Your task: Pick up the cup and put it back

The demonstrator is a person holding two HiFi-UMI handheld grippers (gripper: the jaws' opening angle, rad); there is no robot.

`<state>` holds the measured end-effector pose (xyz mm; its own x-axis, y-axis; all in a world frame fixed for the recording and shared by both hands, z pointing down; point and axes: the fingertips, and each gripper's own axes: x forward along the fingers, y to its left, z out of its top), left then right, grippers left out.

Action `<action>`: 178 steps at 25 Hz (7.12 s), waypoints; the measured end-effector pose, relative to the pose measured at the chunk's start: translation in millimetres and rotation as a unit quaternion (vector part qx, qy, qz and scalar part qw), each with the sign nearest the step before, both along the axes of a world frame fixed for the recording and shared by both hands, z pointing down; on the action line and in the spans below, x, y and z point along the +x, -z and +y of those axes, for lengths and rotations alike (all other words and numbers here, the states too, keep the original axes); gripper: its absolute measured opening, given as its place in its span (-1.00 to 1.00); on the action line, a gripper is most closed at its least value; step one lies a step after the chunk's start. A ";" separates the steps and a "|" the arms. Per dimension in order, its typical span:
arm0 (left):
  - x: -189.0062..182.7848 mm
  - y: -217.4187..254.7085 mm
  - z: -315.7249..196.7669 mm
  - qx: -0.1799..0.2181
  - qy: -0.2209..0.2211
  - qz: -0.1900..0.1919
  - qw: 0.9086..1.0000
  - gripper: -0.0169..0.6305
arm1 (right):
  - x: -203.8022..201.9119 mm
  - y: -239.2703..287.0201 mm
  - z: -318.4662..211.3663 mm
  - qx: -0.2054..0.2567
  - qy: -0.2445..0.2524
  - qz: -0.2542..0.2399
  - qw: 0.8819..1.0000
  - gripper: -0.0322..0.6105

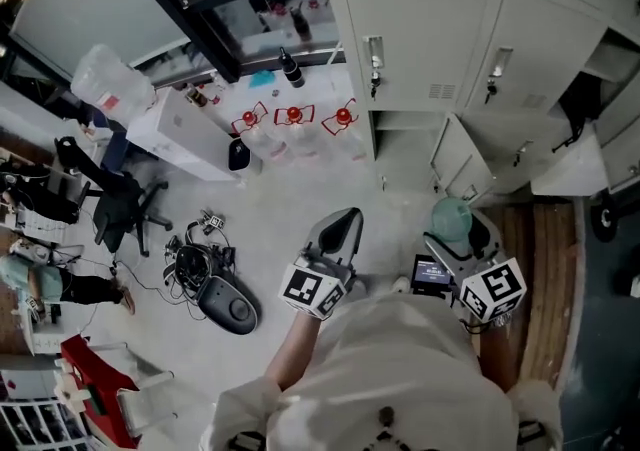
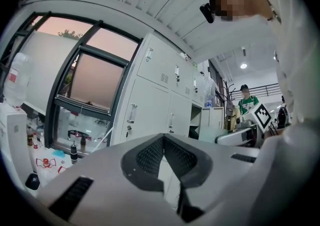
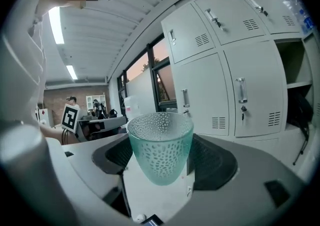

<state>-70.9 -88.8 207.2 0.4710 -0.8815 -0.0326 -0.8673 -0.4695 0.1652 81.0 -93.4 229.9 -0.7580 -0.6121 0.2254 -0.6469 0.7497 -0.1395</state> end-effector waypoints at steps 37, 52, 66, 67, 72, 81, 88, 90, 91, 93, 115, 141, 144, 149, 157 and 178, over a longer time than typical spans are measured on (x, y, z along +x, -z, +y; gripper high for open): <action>-62.3 -25.5 27.6 -0.017 -0.204 0.012 0.979 -0.92 | -60.0 -29.2 83.4 -0.045 -0.220 0.040 0.974 0.19; 53.6 -28.8 6.0 -0.013 -0.148 -0.019 0.989 -0.92 | 98.9 -55.8 37.3 -0.046 -0.192 0.061 0.978 0.19; 79.6 -110.4 -29.6 -0.087 -0.155 -0.012 0.984 -0.92 | 121.7 -158.6 -10.4 -0.075 -0.134 0.074 0.985 0.19; 79.9 -117.6 -36.5 -0.091 -0.158 -0.010 0.983 -0.92 | 119.2 -164.4 -16.7 -0.074 -0.130 0.074 0.986 0.19; 83.8 -149.1 -79.6 -0.087 -0.162 0.005 0.983 -0.92 | 87.2 -206.0 -48.2 -0.086 -0.102 0.067 0.989 0.19; 78.4 -246.6 -112.6 -0.134 -0.155 0.019 0.979 -0.92 | 9.4 -316.5 -58.7 -0.129 -0.036 0.072 0.988 0.19; 62.5 -324.2 -124.9 -0.153 -0.136 0.024 0.979 -0.92 | -12.0 -392.4 -72.4 -0.148 -0.039 0.070 0.986 0.19; 62.9 -340.5 -131.5 -0.155 -0.134 0.030 0.978 -0.92 | -15.3 -407.1 -82.8 -0.150 -0.044 0.067 0.985 0.19; 63.8 -347.3 -134.6 -0.154 -0.135 0.032 0.978 -0.92 | -16.4 -414.2 -88.1 -0.152 -0.047 0.067 0.985 0.19; 65.9 -361.2 -140.6 -0.148 -0.135 0.031 0.979 -0.92 | -18.2 -429.4 -100.4 -0.150 -0.053 0.070 0.985 0.19; 16.2 -447.3 -191.1 -0.123 -0.144 0.007 0.982 -0.92 | -100.9 -542.1 -313.8 -0.092 -0.095 0.081 0.988 0.19; -45.1 -453.9 -196.9 -0.105 -0.126 0.025 0.986 -0.92 | -107.0 -555.1 -401.4 -0.057 -0.233 0.075 0.968 0.19; -50.8 -452.1 -194.8 -0.105 -0.124 0.018 0.987 -0.92 | -108.8 -550.3 -382.9 -0.069 -0.238 0.069 0.966 0.18; -47.1 -452.0 -187.9 -0.116 -0.102 0.013 0.988 -0.92 | -105.2 -551.2 -326.5 -0.104 -0.215 0.047 0.970 0.18; -22.6 -404.5 -174.4 -0.121 -0.057 0.021 0.991 -0.92 | -77.9 -493.6 -253.7 -0.135 -0.174 0.038 0.975 -0.66; 85.5 -218.7 -72.8 -0.125 -0.093 0.049 0.987 -0.92 | 88.1 -222.7 -54.3 -0.075 -0.154 0.008 0.985 -0.82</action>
